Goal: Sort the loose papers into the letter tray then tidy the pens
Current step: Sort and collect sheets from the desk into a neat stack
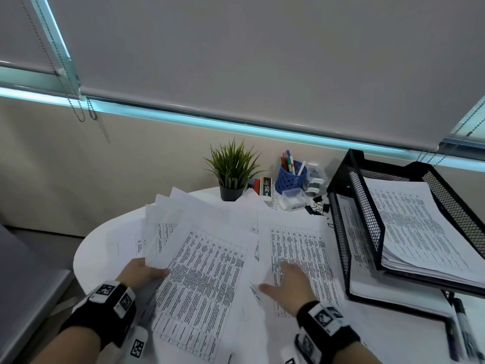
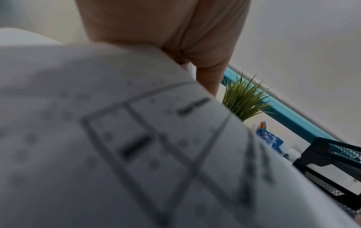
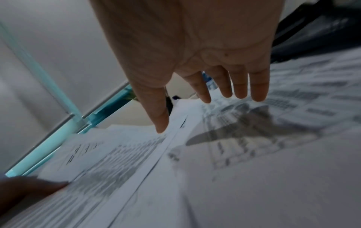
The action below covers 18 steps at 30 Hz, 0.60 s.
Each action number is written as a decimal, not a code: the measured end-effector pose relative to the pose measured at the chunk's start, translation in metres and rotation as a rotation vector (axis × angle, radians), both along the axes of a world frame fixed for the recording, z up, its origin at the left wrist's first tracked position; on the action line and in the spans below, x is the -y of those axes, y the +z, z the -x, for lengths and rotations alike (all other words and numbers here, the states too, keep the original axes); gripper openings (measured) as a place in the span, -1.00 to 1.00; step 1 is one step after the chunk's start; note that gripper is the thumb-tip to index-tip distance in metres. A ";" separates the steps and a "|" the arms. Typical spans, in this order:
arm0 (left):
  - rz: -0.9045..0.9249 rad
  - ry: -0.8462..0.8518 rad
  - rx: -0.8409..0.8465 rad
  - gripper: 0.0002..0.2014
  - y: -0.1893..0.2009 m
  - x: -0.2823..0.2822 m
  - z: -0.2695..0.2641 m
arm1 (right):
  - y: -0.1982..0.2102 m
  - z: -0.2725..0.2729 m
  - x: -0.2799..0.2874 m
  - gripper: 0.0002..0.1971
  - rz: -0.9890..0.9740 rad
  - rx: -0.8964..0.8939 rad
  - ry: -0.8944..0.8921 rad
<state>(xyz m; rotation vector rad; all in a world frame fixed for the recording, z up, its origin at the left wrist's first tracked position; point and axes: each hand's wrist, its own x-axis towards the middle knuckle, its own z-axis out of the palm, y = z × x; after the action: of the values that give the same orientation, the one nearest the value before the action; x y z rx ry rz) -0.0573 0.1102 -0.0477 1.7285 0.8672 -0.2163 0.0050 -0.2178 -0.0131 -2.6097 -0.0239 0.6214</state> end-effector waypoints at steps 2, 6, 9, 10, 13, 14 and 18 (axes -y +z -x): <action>-0.014 0.024 0.005 -0.72 0.004 -0.005 -0.001 | -0.006 0.005 -0.014 -0.07 0.076 0.014 0.030; -0.055 0.049 -0.006 -0.74 0.012 -0.015 0.001 | -0.011 0.009 -0.028 -0.11 0.242 0.040 0.023; -0.069 0.066 -0.015 -0.65 0.012 -0.024 0.005 | -0.011 0.005 -0.036 -0.16 0.294 0.024 0.009; -0.069 0.067 -0.007 -0.64 0.014 -0.025 0.008 | -0.009 0.004 -0.037 -0.19 0.305 0.020 0.009; -0.059 0.103 0.004 -0.64 0.014 -0.028 0.012 | -0.008 0.000 -0.036 -0.39 0.341 0.022 0.045; -0.050 0.108 0.023 -0.64 0.015 -0.027 0.014 | -0.005 -0.001 -0.034 -0.50 0.354 0.025 0.071; 0.017 0.108 0.075 -0.60 0.015 -0.016 0.020 | 0.007 -0.005 -0.024 -0.87 0.230 0.041 0.129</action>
<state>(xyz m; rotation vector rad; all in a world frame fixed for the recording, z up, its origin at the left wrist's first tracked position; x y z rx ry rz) -0.0771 0.1265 -0.0331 1.6579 0.8983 -0.0857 0.0098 -0.1938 -0.0065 -2.8613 -0.1419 0.6486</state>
